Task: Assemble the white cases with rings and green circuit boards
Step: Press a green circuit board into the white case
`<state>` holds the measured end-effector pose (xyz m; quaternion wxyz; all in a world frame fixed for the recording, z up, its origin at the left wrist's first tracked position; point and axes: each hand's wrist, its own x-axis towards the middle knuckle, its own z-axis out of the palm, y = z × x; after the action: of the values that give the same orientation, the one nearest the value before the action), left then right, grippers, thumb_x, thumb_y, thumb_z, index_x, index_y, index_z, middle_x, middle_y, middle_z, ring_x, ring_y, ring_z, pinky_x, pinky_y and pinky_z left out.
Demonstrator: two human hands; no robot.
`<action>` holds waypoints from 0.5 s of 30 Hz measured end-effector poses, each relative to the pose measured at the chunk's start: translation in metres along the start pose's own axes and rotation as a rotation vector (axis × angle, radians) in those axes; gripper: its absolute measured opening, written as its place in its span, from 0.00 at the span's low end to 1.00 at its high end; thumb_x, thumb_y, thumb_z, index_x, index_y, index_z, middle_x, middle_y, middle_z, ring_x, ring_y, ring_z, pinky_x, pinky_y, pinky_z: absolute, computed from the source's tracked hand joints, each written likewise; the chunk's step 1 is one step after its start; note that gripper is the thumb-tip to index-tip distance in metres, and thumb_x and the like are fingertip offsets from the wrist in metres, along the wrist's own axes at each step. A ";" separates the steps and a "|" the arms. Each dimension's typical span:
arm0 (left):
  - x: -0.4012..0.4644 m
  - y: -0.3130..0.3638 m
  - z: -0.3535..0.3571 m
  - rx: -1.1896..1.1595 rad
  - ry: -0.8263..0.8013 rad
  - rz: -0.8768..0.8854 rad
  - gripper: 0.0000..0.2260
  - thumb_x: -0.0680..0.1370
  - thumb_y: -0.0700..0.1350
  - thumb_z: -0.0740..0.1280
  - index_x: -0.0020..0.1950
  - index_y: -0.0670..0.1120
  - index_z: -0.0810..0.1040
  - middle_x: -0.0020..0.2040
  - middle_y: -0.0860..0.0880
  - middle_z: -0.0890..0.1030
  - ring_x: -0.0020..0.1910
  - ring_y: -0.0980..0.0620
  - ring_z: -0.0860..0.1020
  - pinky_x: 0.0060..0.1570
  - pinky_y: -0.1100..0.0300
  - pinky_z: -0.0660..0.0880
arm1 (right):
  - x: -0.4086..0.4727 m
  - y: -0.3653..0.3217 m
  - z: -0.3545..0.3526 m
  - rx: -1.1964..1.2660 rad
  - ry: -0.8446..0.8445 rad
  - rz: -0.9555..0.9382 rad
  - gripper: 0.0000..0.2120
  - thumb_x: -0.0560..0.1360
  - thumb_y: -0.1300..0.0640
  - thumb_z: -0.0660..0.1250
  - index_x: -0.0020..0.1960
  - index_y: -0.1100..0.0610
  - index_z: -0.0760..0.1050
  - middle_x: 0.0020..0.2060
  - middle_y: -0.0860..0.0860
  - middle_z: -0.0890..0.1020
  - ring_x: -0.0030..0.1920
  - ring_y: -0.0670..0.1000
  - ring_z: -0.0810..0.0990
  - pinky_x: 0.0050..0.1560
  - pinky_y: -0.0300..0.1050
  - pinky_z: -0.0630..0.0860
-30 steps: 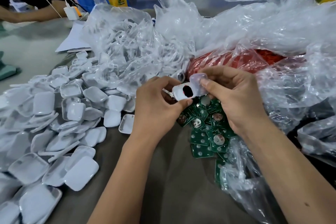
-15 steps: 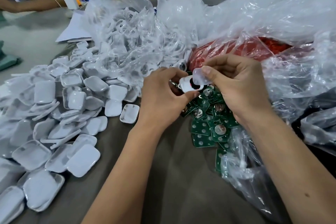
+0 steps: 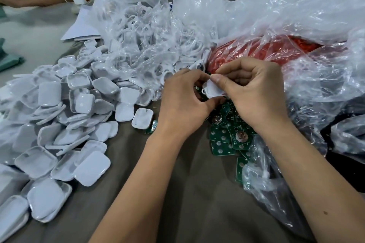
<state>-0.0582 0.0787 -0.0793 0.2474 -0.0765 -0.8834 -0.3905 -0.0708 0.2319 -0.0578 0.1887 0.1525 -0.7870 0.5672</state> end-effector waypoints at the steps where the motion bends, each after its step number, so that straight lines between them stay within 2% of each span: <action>1: 0.000 0.000 0.000 -0.005 -0.001 -0.002 0.15 0.65 0.57 0.81 0.47 0.54 0.83 0.40 0.59 0.78 0.36 0.60 0.78 0.40 0.64 0.73 | 0.000 0.001 0.000 -0.007 0.000 -0.001 0.07 0.71 0.58 0.81 0.43 0.49 0.84 0.37 0.44 0.87 0.37 0.44 0.86 0.39 0.40 0.84; 3: 0.000 0.000 0.000 -0.004 -0.004 -0.001 0.15 0.65 0.57 0.81 0.47 0.54 0.83 0.40 0.59 0.79 0.36 0.59 0.78 0.41 0.62 0.74 | 0.000 0.001 0.000 -0.013 0.004 0.001 0.07 0.71 0.58 0.81 0.43 0.49 0.84 0.36 0.45 0.87 0.37 0.44 0.86 0.39 0.41 0.84; 8: -0.001 0.001 0.000 0.009 -0.001 0.014 0.15 0.65 0.57 0.82 0.46 0.56 0.82 0.36 0.62 0.75 0.36 0.62 0.75 0.40 0.71 0.67 | 0.001 0.002 -0.001 0.029 0.014 0.011 0.07 0.71 0.57 0.81 0.43 0.50 0.84 0.37 0.46 0.87 0.38 0.45 0.87 0.40 0.41 0.84; 15: -0.001 0.001 0.000 -0.015 -0.016 0.006 0.15 0.65 0.54 0.81 0.49 0.54 0.84 0.41 0.59 0.79 0.36 0.60 0.78 0.42 0.65 0.73 | 0.000 0.003 0.000 -0.064 -0.012 -0.013 0.05 0.72 0.59 0.81 0.43 0.54 0.85 0.36 0.45 0.86 0.36 0.45 0.86 0.38 0.43 0.84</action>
<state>-0.0571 0.0792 -0.0789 0.2408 -0.0844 -0.8822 -0.3957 -0.0720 0.2327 -0.0606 0.1926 0.1549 -0.8049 0.5395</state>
